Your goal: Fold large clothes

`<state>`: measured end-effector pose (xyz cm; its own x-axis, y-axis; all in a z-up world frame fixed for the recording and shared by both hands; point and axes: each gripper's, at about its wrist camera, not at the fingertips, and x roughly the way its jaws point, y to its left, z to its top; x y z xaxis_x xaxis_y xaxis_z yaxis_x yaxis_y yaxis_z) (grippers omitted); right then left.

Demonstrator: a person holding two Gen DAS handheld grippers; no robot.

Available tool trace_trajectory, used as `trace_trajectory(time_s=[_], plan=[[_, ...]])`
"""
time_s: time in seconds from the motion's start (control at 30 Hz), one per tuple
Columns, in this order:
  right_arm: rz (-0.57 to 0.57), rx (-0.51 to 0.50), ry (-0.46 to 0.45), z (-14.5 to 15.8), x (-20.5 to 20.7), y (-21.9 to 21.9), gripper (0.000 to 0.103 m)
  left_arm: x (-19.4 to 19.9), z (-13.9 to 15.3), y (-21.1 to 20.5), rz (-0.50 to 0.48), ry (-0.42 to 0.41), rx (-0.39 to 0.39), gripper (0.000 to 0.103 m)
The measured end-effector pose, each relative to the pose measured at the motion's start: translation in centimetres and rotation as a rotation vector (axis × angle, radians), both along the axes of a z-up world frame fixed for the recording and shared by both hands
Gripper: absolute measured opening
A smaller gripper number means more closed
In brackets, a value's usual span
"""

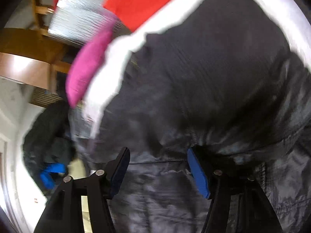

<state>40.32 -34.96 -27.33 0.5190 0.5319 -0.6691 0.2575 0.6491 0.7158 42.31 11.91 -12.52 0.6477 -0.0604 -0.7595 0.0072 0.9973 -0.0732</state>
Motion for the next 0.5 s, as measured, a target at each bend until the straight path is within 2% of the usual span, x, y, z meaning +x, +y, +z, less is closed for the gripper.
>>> trace_trajectory(time_s=[0.07,0.13,0.27,0.5], plan=[[-0.005,-0.01,-0.018,0.4,-0.2,0.0,0.064,-0.8,0.4,5.1,0.121,0.017,-0.074,0.078],[-0.01,0.004,-0.073,1.7,-0.7,0.0,0.065,-1.3,0.1,9.7,0.237,0.026,-0.159,0.079],[-0.013,-0.019,-0.139,3.3,-1.8,-0.1,0.065,-2.1,-1.6,17.1,0.452,0.05,-0.334,0.084],[-0.025,-0.08,-0.177,4.1,-1.9,0.3,0.065,-0.9,-6.1,22.4,0.596,0.082,-0.405,0.084]])
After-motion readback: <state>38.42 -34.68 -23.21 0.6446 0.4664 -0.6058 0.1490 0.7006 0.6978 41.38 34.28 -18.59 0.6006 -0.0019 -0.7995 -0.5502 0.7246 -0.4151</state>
